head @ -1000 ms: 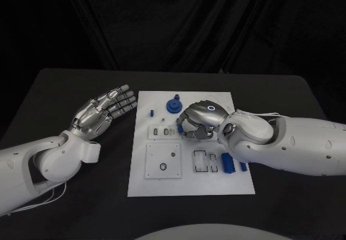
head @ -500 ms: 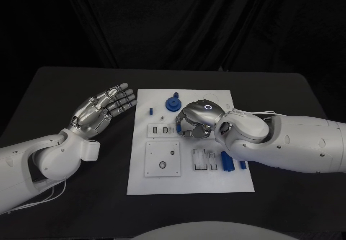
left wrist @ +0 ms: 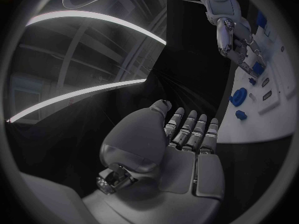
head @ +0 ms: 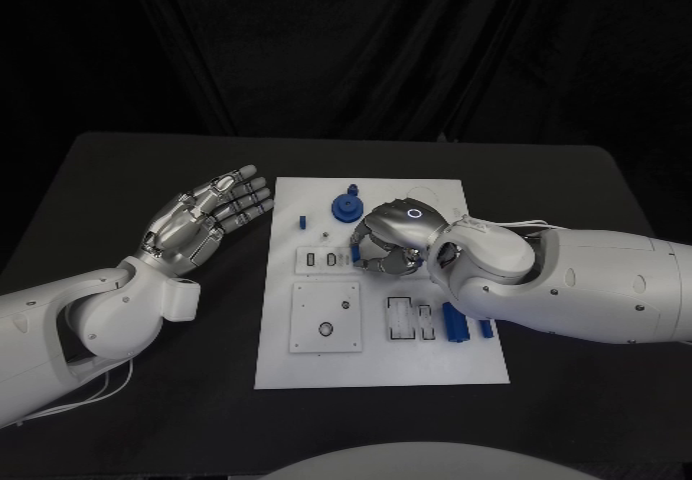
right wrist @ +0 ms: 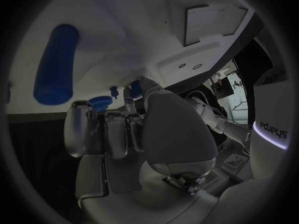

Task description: Assemble the parts on the task board

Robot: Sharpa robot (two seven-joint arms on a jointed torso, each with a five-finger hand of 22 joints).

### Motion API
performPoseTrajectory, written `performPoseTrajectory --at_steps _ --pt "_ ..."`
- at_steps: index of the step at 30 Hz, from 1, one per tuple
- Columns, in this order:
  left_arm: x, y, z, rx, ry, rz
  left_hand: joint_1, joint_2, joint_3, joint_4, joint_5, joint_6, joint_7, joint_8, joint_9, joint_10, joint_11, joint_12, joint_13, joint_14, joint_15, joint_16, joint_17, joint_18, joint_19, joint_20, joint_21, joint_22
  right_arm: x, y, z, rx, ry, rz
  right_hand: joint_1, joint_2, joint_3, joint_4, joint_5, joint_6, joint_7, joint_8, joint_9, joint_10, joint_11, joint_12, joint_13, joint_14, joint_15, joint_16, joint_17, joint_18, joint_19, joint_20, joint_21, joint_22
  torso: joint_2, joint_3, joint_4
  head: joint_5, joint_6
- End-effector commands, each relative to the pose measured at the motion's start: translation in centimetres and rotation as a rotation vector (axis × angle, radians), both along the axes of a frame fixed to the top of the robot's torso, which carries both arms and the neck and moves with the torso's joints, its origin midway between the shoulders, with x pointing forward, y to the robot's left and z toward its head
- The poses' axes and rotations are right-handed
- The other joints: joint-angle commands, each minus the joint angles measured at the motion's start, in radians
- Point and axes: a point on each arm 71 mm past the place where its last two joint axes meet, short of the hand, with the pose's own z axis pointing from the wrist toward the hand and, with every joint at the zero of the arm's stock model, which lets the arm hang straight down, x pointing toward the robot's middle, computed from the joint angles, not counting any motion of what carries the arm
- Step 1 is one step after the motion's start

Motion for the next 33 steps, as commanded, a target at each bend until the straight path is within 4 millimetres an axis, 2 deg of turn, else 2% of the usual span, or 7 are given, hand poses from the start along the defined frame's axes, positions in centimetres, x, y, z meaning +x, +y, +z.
performPoseTrajectory --at_steps 1,7,16,22,27,31,33 --pt "-0.1 0.1 0.5 -0.061 -0.063 0.015 -0.008 0.001 0.008 0.0 -0.003 -0.002 0.017 -0.006 0.0 0.002 0.003 0.001 0.001 0.001 0.006 0.005 0.002 -0.017 -0.007 0.0 -0.005 -0.001 0.0 -0.1 -0.2 -0.013 0.002 -0.015 -0.004 -0.005 -0.004 0.005 -0.015 -0.01 0.001 -0.006 -0.003 0.104 0.007 0.003 0.263 0.096 0.009 -0.004 0.238 0.01 -0.002 0.007 -0.005 0.156 0.0 -0.0003 0.0002 0.0 -0.002" --pt "0.0 0.1 0.5 -0.06 -0.062 0.014 -0.008 0.001 0.008 0.0 -0.003 -0.002 0.017 -0.006 0.0 0.002 0.003 0.001 0.001 0.001 0.006 0.005 0.002 -0.017 -0.007 0.0 -0.005 -0.001 0.0 0.0 -0.2 -0.01 0.0 -0.01 -0.01 -0.011 -0.013 0.013 -0.052 -0.035 0.003 -0.023 -0.012 0.104 0.004 0.003 0.263 0.096 0.007 -0.005 0.237 0.01 -0.002 0.006 -0.008 0.156 0.0 0.0003 -0.0007 0.001 -0.003" --pt "0.0 0.1 0.4 -0.057 -0.059 0.014 -0.009 0.001 0.01 0.0 -0.003 -0.004 0.017 -0.006 0.0 0.001 0.003 0.0 0.001 -0.001 0.006 0.004 0.001 -0.018 -0.007 0.0 -0.006 -0.002 0.0 0.0 -0.1 -0.004 -0.004 -0.001 -0.014 -0.016 -0.02 0.02 -0.076 -0.054 0.002 -0.035 -0.02 0.104 0.001 0.003 0.263 0.095 0.004 -0.007 0.235 0.011 -0.003 0.004 -0.012 0.156 0.0 0.0008 -0.0003 -0.001 -0.006" --pt "0.0 0.2 0.4 -0.057 -0.058 0.013 -0.01 0.0 0.011 0.0 -0.003 -0.004 0.018 -0.006 0.0 0.001 0.003 0.001 0.001 -0.001 0.006 0.005 0.001 -0.018 -0.003 0.0 -0.003 -0.001 -0.1 0.0 0.1 0.024 -0.014 0.014 -0.051 -0.038 -0.05 0.051 -0.181 -0.118 -0.005 -0.052 -0.047 0.104 -0.005 0.003 0.263 0.097 -0.001 -0.003 0.24 0.009 0.003 -0.002 -0.009 0.161 0.0 0.0007 -0.0005 0.0 -0.008" --pt "0.0 0.2 0.4 -0.045 -0.067 0.014 -0.01 0.0 0.011 0.0 -0.003 -0.001 0.018 -0.006 0.0 0.001 0.003 0.001 0.001 -0.001 0.006 0.005 0.001 -0.017 -0.004 0.0 -0.004 -0.001 -0.2 -0.2 0.5 0.072 -0.037 0.029 -0.067 -0.055 -0.059 0.055 -0.191 -0.163 -0.012 -0.053 -0.067 0.104 -0.011 0.003 0.263 0.097 -0.006 0.0 0.242 0.009 0.004 -0.005 -0.008 0.163 0.0 0.0008 -0.0008 0.004 -0.004" --pt "-0.1 0.1 0.4 -0.02 -0.081 0.013 -0.012 0.0 0.02 -0.001 0.003 0.006 0.018 -0.004 0.001 0.003 0.003 0.004 0.001 -0.001 0.005 0.008 0.002 -0.017 -0.004 0.0 -0.003 -0.001 -0.5 -0.6 1.1 0.13 -0.073 0.044 -0.073 -0.059 -0.062 0.056 -0.193 -0.168 -0.015 -0.052 -0.072 0.104 -0.013 0.003 0.263 0.098 -0.007 0.0 0.242 0.008 0.005 -0.007 -0.007 0.164 0.0 0.0005 -0.0013 0.01 0.012" --pt "-0.1 0.1 0.4 -0.009 -0.086 0.018 -0.013 0.001 0.027 -0.001 0.006 0.009 0.019 -0.003 0.002 0.003 0.004 0.006 0.001 0.001 0.006 0.012 0.002 -0.017 -0.001 0.0 -0.001 0.0 -0.6 -1.0 1.5 0.162 -0.096 0.049 -0.075 -0.06 -0.062 0.056 -0.193 -0.168 -0.015 -0.051 -0.072 0.104 -0.013 0.003 0.263 0.098 -0.008 0.0 0.243 0.008 0.005 -0.007 -0.007 0.164 0.0 0.0008 -0.0013 0.011 0.029"
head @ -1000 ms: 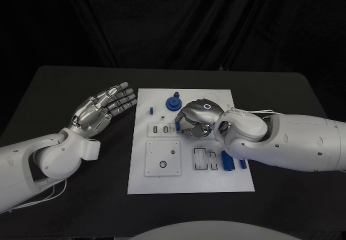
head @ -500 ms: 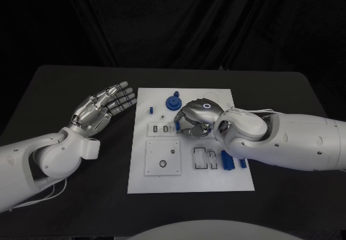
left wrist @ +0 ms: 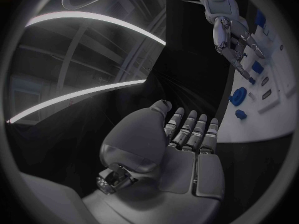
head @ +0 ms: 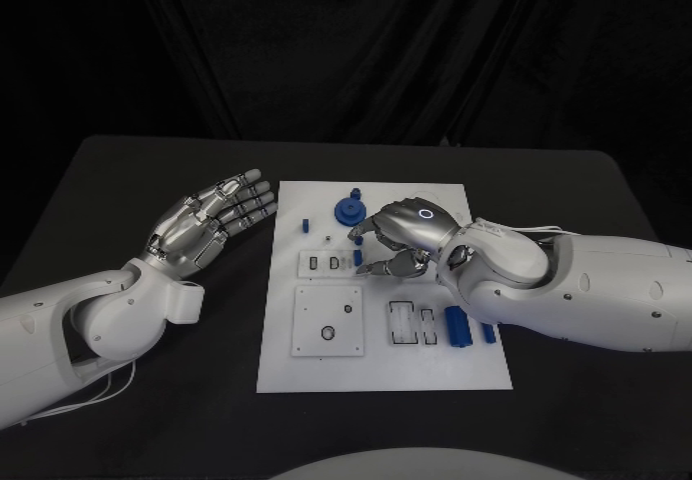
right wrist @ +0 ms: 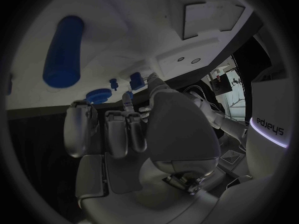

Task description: Assemble the parts on the task board

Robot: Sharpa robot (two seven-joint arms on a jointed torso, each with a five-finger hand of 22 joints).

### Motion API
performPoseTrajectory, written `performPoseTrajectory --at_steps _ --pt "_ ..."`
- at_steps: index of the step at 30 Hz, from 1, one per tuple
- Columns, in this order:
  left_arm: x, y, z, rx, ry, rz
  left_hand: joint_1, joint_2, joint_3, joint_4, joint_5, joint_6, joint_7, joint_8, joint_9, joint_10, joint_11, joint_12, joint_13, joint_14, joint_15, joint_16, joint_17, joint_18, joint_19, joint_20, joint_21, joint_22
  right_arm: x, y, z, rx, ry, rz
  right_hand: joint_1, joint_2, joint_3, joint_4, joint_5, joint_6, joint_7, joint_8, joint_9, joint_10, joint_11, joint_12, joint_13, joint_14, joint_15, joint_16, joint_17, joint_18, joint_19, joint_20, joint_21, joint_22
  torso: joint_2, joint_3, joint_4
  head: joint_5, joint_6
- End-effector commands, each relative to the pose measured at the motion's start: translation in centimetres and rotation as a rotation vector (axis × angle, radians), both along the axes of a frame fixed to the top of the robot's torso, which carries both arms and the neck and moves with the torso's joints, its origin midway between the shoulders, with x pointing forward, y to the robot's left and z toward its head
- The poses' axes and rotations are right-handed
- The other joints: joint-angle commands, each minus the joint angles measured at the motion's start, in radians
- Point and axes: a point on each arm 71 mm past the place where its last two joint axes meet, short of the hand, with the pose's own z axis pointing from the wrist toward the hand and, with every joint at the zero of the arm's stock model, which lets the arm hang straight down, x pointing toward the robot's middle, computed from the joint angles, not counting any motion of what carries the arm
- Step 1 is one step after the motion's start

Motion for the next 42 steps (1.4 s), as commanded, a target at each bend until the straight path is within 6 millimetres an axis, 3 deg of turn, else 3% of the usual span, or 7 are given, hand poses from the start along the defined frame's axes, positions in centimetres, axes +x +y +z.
performPoseTrajectory --at_steps 1,12,18,21,27,33,42 --pt "-0.2 0.0 0.5 -0.015 -0.081 0.023 -0.014 0.001 0.014 0.0 0.009 0.012 0.02 -0.003 0.002 0.005 0.004 0.008 0.002 0.002 0.006 0.008 0.002 -0.017 0.001 0.0 0.0 0.001 -0.4 -0.4 1.0 0.108 -0.068 0.03 -0.013 -0.002 -0.007 0.001 -0.006 -0.007 0.0 -0.001 -0.001 0.104 -0.006 0.003 0.264 0.098 -0.008 0.003 0.242 0.008 0.002 -0.003 0.002 0.165 0.0 0.0001 -0.0004 0.003 0.022" --pt "-1.3 -0.2 0.9 0.027 -0.09 0.053 -0.022 -0.015 0.047 0.0 0.01 0.018 0.028 -0.002 0.002 0.014 0.009 0.025 0.003 0.019 0.008 0.042 0.007 -0.019 0.037 -0.001 0.024 0.01 0.5 -3.0 4.5 0.254 -0.092 0.004 0.027 0.047 0.028 -0.005 0.032 0.061 0.009 0.034 -0.007 0.104 -0.001 0.003 0.264 0.101 -0.004 0.013 0.251 0.004 0.012 -0.002 0.017 0.176 -0.006 0.0034 0.0003 0.013 0.107" --pt "-1.4 -0.6 1.0 0.052 -0.074 0.053 -0.03 -0.022 0.064 0.003 0.008 0.02 0.032 -0.002 0.002 0.015 0.01 0.031 0.003 0.033 0.007 0.065 0.01 -0.019 0.057 -0.002 0.037 0.015 2.1 -4.8 4.9 0.301 0.005 -0.059 0.078 0.095 0.064 -0.013 0.14 0.133 0.02 0.062 -0.009 0.104 0.019 0.003 0.264 0.099 0.01 0.009 0.247 0.004 0.01 0.008 0.011 0.177 -0.025 0.0044 -0.002 0.018 0.169" --pt "-1.2 -1.0 1.1 0.08 -0.06 0.059 -0.035 -0.03 0.078 0.004 -0.006 0.041 0.029 0.003 0.005 0.023 0.012 0.042 0.005 0.052 0.006 0.095 0.014 -0.018 0.073 -0.002 0.049 0.019 2.8 -5.8 4.8 0.352 0.066 -0.062 0.131 0.127 0.099 -0.035 0.241 0.252 -0.009 0.122 0.017 0.075 0.002 -0.016 0.241 0.095 0.0 -0.005 0.235 0.006 0.009 0.006 0.007 0.178 -0.035 0.0071 -0.0027 0.027 0.18" --pt "0.5 -2.4 2.3 0.157 -0.063 0.044 -0.053 -0.052 0.114 0.015 -0.034 0.069 0.046 0.007 0.006 0.114 0.015 0.135 0.022 0.152 -0.005 0.223 0.038 -0.009 0.205 -0.006 0.138 0.055 3.8 -8.0 3.6 0.442 0.176 -0.095 0.117 0.139 0.1 -0.011 0.242 0.272 -0.021 0.132 0.027 0.044 -0.01 -0.039 0.213 0.085 -0.011 -0.033 0.208 0.01 -0.001 -0.005 -0.014 0.172 -0.067 0.0158 -0.0116 0.054 0.168" --pt "2.5 -4.1 2.1 0.317 -0.041 -0.019 -0.071 -0.089 0.139 0.063 -0.094 0.125 0.065 0.017 0.01 0.173 0.005 0.246 0.043 0.232 -0.03 0.372 0.069 0.005 0.386 -0.02 0.286 0.119 4.5 -9.9 1.7 0.46 0.326 -0.161 0.117 0.151 0.116 -0.006 0.24 0.269 -0.023 0.132 0.04 -0.103 -0.013 -0.171 0.067 0.036 -0.013 -0.162 0.09 0.033 -0.057 -0.009 -0.13 0.131 -0.126 0.0313 -0.0234 0.089 0.125" --pt "3.8 -6.6 0.6 0.686 -0.045 -0.081 -0.076 -0.124 0.144 0.127 -0.152 0.277 0.068 0.082 0.026 0.355 -0.102 0.509 0.15 0.456 -0.144 0.734 0.183 0.072 0.664 -0.069 0.558 0.259 4.4 -11.3 -0.1 0.473 0.42 -0.21 0.114 0.154 0.127 -0.004 0.24 0.255 -0.018 0.129 0.049 -0.192 -0.009 -0.283 -0.053 0.004 -0.01 -0.246 0.012 0.05 -0.096 -0.006 -0.223 0.097 -0.198 0.0575 -0.0422 0.111 0.049"
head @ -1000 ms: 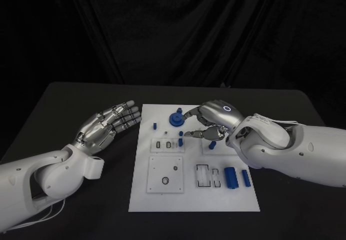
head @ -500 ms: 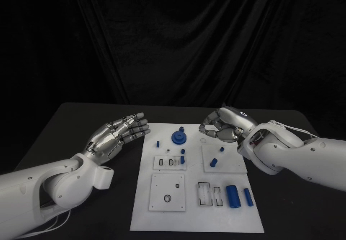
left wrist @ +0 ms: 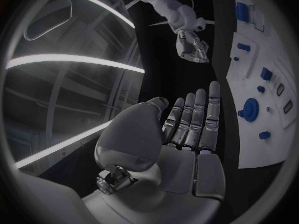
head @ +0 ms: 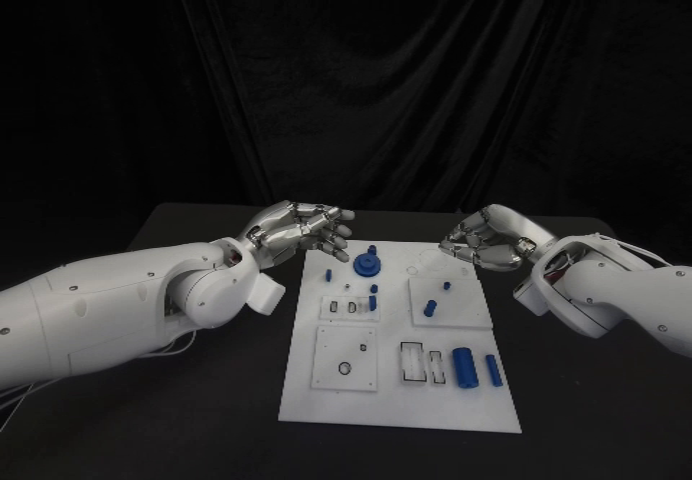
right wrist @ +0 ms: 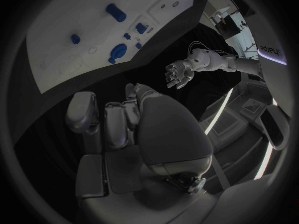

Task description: Assemble the parts on the task board

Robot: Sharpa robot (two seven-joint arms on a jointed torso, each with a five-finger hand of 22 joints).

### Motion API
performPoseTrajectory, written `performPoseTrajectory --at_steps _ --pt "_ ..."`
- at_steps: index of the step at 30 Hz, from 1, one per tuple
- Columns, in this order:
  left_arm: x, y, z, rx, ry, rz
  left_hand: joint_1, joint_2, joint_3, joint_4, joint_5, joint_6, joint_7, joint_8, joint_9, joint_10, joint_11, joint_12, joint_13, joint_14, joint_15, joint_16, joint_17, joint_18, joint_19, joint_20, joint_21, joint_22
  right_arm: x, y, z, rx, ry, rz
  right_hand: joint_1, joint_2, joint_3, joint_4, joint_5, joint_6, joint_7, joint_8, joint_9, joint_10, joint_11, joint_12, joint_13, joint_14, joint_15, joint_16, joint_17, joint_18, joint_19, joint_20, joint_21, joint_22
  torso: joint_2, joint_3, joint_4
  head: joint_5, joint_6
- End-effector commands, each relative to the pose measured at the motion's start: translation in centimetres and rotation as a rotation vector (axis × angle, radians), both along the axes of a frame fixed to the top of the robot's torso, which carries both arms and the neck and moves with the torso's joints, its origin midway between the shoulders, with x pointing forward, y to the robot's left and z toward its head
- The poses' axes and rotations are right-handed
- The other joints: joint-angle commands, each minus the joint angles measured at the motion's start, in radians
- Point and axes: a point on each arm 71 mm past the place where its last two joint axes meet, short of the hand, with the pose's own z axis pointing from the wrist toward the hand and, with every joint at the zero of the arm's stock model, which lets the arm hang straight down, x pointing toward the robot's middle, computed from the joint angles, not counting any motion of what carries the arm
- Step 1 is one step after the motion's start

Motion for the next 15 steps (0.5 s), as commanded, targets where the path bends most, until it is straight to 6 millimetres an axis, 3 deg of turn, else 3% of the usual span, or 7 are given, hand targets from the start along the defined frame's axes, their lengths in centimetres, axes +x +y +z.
performPoseTrajectory --at_steps 1,8,9,10,11,13,15 --pt "0.1 -0.4 -1.2 0.299 -0.012 -0.014 -0.006 -0.009 -0.005 0.017 -0.024 0.018 0.027 0.015 0.002 0.035 -0.022 0.066 0.036 0.042 -0.023 0.08 0.027 0.022 0.043 -0.01 0.055 0.031 -0.1 -0.1 -0.5 0.039 0.074 0.009 0.0 0.007 0.007 0.0 0.004 -0.005 0.001 0.0 0.001 -0.007 -0.001 -0.006 -0.007 0.005 -0.004 -0.004 0.01 0.019 -0.007 0.001 -0.005 0.097 -0.037 0.0156 -0.0105 0.005 -0.028" --pt "0.6 -3.1 -2.0 0.611 -0.1 -0.057 -0.064 -0.014 -0.051 0.024 -0.16 0.076 -0.021 0.063 0.0 0.184 -0.091 0.367 0.284 0.24 -0.097 0.347 0.139 0.034 0.176 -0.068 0.329 0.2 -0.5 -1.8 -0.7 0.041 0.077 -0.042 -0.005 0.006 0.007 0.001 0.006 -0.006 0.002 0.0 0.003 -0.008 -0.001 -0.012 -0.015 0.004 -0.004 -0.011 0.003 0.02 -0.009 0.001 -0.015 0.093 -0.069 0.0346 -0.021 0.004 -0.077" --pt "0.7 -3.9 -1.7 0.688 -0.155 -0.07 -0.077 -0.014 -0.067 0.022 -0.19 0.095 -0.033 0.08 0.005 0.336 -0.104 0.491 0.528 0.394 -0.11 0.45 0.389 0.031 0.199 -0.084 0.434 0.269 -0.6 -2.2 -0.7 0.04 0.077 -0.054 -0.006 0.006 0.006 0.002 0.006 -0.005 0.002 0.0 0.003 -0.008 -0.001 -0.013 -0.016 0.004 -0.004 -0.011 0.002 0.02 -0.008 0.001 -0.015 0.093 -0.073 0.0377 -0.0203 -0.001 -0.086" --pt "0.8 -4.3 -1.5 0.737 -0.189 -0.079 -0.08 -0.012 -0.075 0.02 -0.192 0.091 -0.032 0.083 0.007 0.346 -0.105 0.509 0.583 0.406 -0.112 0.47 0.437 0.028 0.175 -0.089 0.502 0.322 -0.6 -2.3 -0.7 0.04 0.077 -0.06 -0.006 0.006 0.006 0.002 0.006 -0.005 0.002 0.0 0.003 -0.008 -0.001 -0.013 -0.016 0.004 -0.004 -0.011 0.002 0.02 -0.008 0.001 -0.016 0.093 -0.074 0.0388 -0.0204 -0.002 -0.089" --pt "0.9 -4.7 -1.4 0.776 -0.215 -0.085 -0.108 -0.009 -0.105 0.012 -0.235 0.117 -0.049 0.103 0.018 0.625 -0.12 0.662 0.944 0.641 -0.12 0.575 0.811 -0.037 0.36 -0.099 0.824 0.757 -0.6 -2.4 -0.7 0.039 0.078 -0.064 -0.007 0.005 0.006 0.001 0.007 -0.005 0.001 0.001 0.004 -0.006 -0.001 -0.014 -0.017 0.005 -0.005 -0.011 0.001 0.02 -0.008 0.001 -0.016 0.093 -0.075 0.0406 -0.0211 -0.004 -0.094" --pt "1.1 -5.3 -1.0 0.852 -0.262 -0.096 -0.128 -0.01 -0.137 0.026 -0.263 0.147 -0.052 0.125 0.034 0.707 -0.124 0.695 1.071 0.721 -0.125 0.597 0.972 -0.044 0.344 -0.104 0.917 0.885 -0.6 -2.5 -0.7 0.039 0.078 -0.071 -0.007 0.005 0.006 0.001 0.007 -0.005 0.001 0.001 0.004 -0.006 -0.001 -0.014 -0.017 0.005 -0.005 -0.011 0.001 0.02 -0.008 0.001 -0.016 0.093 -0.075 0.0438 -0.0239 -0.005 -0.102" --pt "1.4 -6.1 -0.6 0.935 -0.309 -0.105 -0.165 -0.007 -0.171 0.023 -0.289 0.192 -0.07 0.158 0.063 0.851 -0.138 0.752 1.257 0.843 -0.135 0.617 1.191 -0.107 0.59 -0.115 0.96 1.152 -0.6 -2.5 -0.7 0.038 0.079 -0.075 -0.01 0.003 0.005 0.002 0.008 -0.005 0.001 0.0 0.004 -0.009 -0.002 -0.018 -0.023 0.004 -0.005 -0.015 -0.002 0.021 -0.008 0.001 -0.019 0.091 -0.075 0.0475 -0.0283 -0.003 -0.108"
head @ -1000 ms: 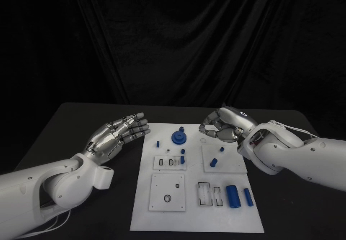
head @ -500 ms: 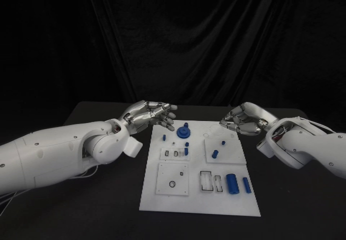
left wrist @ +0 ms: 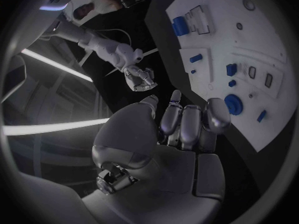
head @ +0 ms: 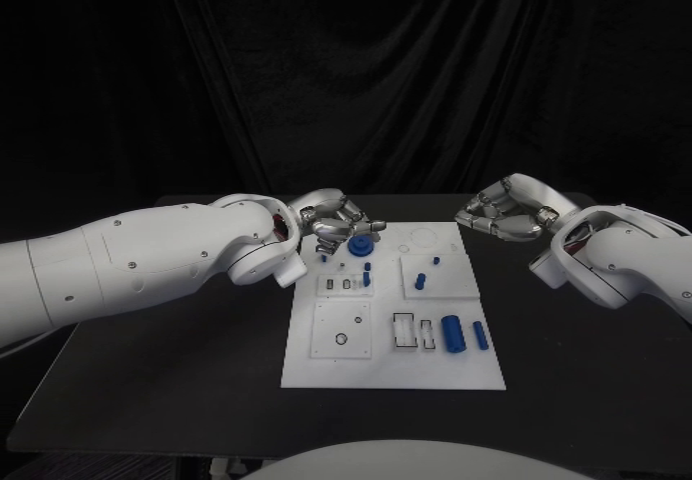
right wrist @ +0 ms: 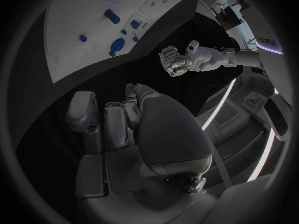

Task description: Assemble the parts on the task board

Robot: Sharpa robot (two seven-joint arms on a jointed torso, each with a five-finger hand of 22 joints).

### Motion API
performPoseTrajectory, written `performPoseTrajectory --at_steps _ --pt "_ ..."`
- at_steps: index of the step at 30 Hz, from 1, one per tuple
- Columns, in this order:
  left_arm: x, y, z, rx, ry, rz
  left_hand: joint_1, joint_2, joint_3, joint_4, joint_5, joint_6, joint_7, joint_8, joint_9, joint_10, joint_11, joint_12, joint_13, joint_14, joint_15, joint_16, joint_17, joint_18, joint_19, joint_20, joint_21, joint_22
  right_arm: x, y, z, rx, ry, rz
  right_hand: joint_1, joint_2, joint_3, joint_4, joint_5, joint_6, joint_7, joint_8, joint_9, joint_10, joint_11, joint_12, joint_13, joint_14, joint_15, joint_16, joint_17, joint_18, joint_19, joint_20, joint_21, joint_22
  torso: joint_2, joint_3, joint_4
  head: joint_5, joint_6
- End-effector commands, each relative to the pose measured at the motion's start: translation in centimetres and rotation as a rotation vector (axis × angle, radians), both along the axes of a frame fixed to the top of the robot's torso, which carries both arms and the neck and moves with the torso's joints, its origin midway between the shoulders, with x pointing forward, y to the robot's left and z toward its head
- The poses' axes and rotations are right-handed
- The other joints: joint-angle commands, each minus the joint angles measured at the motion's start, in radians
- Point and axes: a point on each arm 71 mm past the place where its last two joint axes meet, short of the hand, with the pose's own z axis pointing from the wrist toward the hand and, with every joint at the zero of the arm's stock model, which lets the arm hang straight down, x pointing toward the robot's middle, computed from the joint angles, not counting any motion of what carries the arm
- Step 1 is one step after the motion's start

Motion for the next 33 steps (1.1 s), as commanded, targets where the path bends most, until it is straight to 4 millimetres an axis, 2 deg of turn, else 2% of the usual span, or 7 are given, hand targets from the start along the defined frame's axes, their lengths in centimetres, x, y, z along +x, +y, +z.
performPoseTrajectory --at_steps 1,6,10,12,16,20,33 --pt "0.8 -0.5 0.3 0.325 -0.181 -0.016 -0.025 0.001 -0.05 0.009 -0.012 0.038 -0.03 0.051 0.065 0.198 -0.019 0.075 0.292 0.176 -0.021 0.023 0.334 -0.079 0.293 -0.031 0.021 0.318 0.0 -0.1 -0.2 0.006 0.018 -0.027 -0.012 0.002 0.005 0.002 0.006 -0.006 0.001 0.0 0.002 -0.008 0.0 -0.01 -0.006 0.004 -0.005 -0.007 -0.004 0.019 -0.008 0.0 -0.009 0.09 -0.007 0.0127 -0.0101 0.003 -0.016" --pt "1.2 -1.7 0.3 0.492 -0.198 -0.026 -0.037 -0.007 -0.082 0.006 0.005 0.092 -0.054 0.13 0.15 0.21 -0.047 0.079 0.309 0.186 -0.038 0.023 0.354 -0.089 0.34 -0.066 0.014 0.342 0.2 0.2 -0.3 0.004 0.023 -0.028 -0.018 0.0 0.003 0.003 0.007 -0.008 0.002 -0.001 0.002 -0.01 0.0 -0.015 -0.013 0.004 -0.005 -0.01 -0.009 0.02 -0.009 0.0 -0.015 0.088 -0.009 0.0168 -0.0086 0.008 -0.027" --pt "1.2 -2.3 -0.1 0.646 -0.158 -0.018 -0.075 -0.001 -0.114 0.006 0.002 0.069 -0.063 0.181 0.232 0.21 -0.057 0.079 0.309 0.186 -0.05 0.023 0.354 -0.089 0.34 -0.108 0.014 0.342 0.4 0.4 -0.4 -0.001 0.032 -0.027 -0.022 -0.001 0.003 0.003 0.007 -0.009 0.002 -0.002 0.002 -0.012 0.0 -0.019 -0.017 0.003 -0.005 -0.015 -0.013 0.021 -0.01 0.0 -0.022 0.086 -0.01 0.0126 0.0022 0.001 -0.036" --pt "1.3 -2.4 -0.2 0.694 -0.144 -0.015 -0.09 0.003 -0.125 0.007 -0.006 0.06 -0.065 0.195 0.258 0.21 -0.059 0.079 0.309 0.186 -0.051 0.023 0.354 -0.089 0.34 -0.122 0.014 0.342 0.4 0.4 -0.5 -0.003 0.038 -0.027 -0.023 -0.001 0.003 0.003 0.008 -0.01 0.002 -0.002 0.002 -0.013 0.0 -0.019 -0.018 0.003 -0.005 -0.015 -0.014 0.022 -0.01 0.0 -0.023 0.085 -0.01 0.0143 -0.0098 0.013 -0.041" --pt "1.6 -2.7 -0.5 0.769 -0.124 -0.011 -0.102 0.012 -0.141 0.006 -0.026 0.042 -0.068 0.221 0.316 0.21 -0.062 0.079 0.309 0.186 -0.055 0.023 0.354 -0.089 0.34 -0.153 0.014 0.342 0.6 0.5 -0.7 -0.01 0.052 -0.029 -0.027 -0.001 0.002 0.003 0.008 -0.01 0.002 -0.002 0.003 -0.014 0.0 -0.021 -0.021 0.002 -0.005 -0.018 -0.017 0.022 -0.012 0.0 -0.028 0.083 -0.011 0.0175 -0.0189 0.019 -0.045" --pt "2.1 -3.0 -0.7 0.825 -0.106 -0.007 -0.116 0.026 -0.157 0.005 -0.028 0.067 -0.093 0.268 0.426 0.21 -0.086 0.079 0.309 0.186 -0.077 0.023 0.354 -0.089 0.34 -0.185 0.014 0.342 0.7 0.6 -0.9 -0.014 0.061 -0.03 -0.03 -0.002 0.002 0.003 0.008 -0.011 0.002 -0.003 0.003 -0.022 0.001 -0.031 -0.032 0.0 -0.005 -0.025 -0.024 0.025 -0.016 0.0 -0.039 0.079 -0.013 0.0272 -0.029 0.029 -0.053" --pt "2.9 -3.7 -1.0 0.869 -0.091 -0.006 -0.101 0.02 -0.17 0.003 0.024 0.089 -0.105 0.238 0.51 0.21 -0.1 0.079 0.309 0.186 -0.095 0.023 0.354 -0.089 0.34 -0.202 0.014 0.342 0.8 0.8 -1.2 -0.02 0.078 -0.028 -0.031 -0.004 0.004 0.001 0.014 -0.012 0.002 -0.004 0.004 -0.03 0.0 -0.041 -0.044 -0.001 -0.005 -0.03 -0.029 0.026 -0.017 0.0 -0.049 0.075 -0.015 0.0397 -0.0309 0.026 -0.053"
